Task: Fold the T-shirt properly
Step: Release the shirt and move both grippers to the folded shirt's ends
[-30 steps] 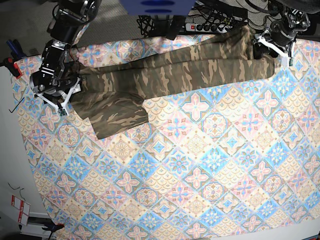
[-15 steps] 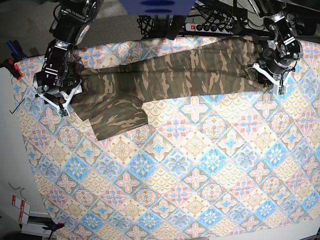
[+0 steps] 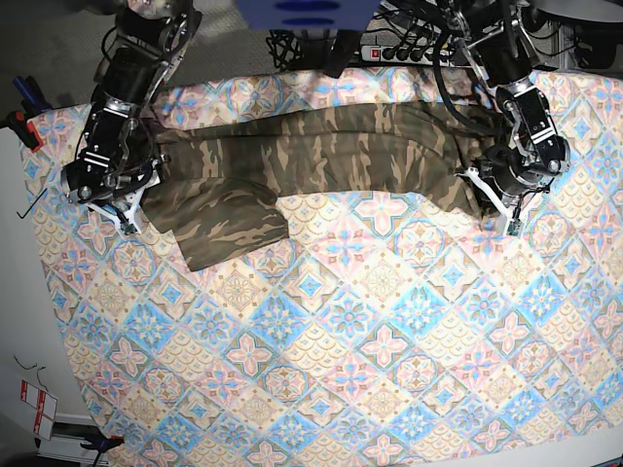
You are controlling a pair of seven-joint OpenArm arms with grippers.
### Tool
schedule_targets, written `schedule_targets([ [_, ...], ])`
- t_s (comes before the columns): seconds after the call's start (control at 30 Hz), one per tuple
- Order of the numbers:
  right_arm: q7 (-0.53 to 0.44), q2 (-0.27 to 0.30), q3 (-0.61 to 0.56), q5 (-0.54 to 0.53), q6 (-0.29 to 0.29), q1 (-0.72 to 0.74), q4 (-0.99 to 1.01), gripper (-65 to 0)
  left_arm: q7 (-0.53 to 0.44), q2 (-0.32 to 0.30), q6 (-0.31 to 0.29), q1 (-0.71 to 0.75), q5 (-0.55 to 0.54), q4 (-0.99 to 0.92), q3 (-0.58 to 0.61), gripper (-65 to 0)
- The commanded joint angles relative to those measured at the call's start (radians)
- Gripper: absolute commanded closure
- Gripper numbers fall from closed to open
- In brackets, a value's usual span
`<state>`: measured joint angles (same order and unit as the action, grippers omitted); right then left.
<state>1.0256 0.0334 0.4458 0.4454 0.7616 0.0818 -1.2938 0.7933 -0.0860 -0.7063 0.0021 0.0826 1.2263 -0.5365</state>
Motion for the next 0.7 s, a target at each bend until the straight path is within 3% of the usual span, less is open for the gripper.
schedule_targets([
  [0.0, -0.120, -0.025, -0.006, -0.013, -0.063, -0.009, 0.049, -40.1, 0.074, -0.002, 0.008, -0.006, 0.058, -0.029, 0.016, -0.7],
  [0.13, -0.109, -0.023, -0.006, -0.013, -0.063, -0.003, 0.046, -40.1, 0.110, -0.028, 0.008, -0.087, 0.061, -0.027, 0.013, -0.7],
  [0.27, -0.116, 0.029, 0.057, -0.015, -0.063, 0.111, 0.138, -40.2, 0.170, -0.064, 0.008, -0.215, 0.067, -0.082, 0.011, -0.8],
  [0.43, -0.120, 0.049, 0.146, -0.013, -0.063, 0.171, 0.236, -40.1, 0.156, -0.145, 0.008, -0.288, 0.055, -0.190, 0.013, -0.8],
  [0.53, -0.121, 0.050, 0.150, -0.013, -0.063, 0.180, 0.265, -40.1, 0.099, -0.168, 0.008, -0.333, 0.067, -0.251, 0.013, -0.8],
  [0.67, -0.146, 0.073, 0.153, -0.013, -0.063, 0.224, 0.294, -40.1, 0.093, -0.200, 0.008, -0.400, 0.062, -0.325, 0.009, -0.8],
])
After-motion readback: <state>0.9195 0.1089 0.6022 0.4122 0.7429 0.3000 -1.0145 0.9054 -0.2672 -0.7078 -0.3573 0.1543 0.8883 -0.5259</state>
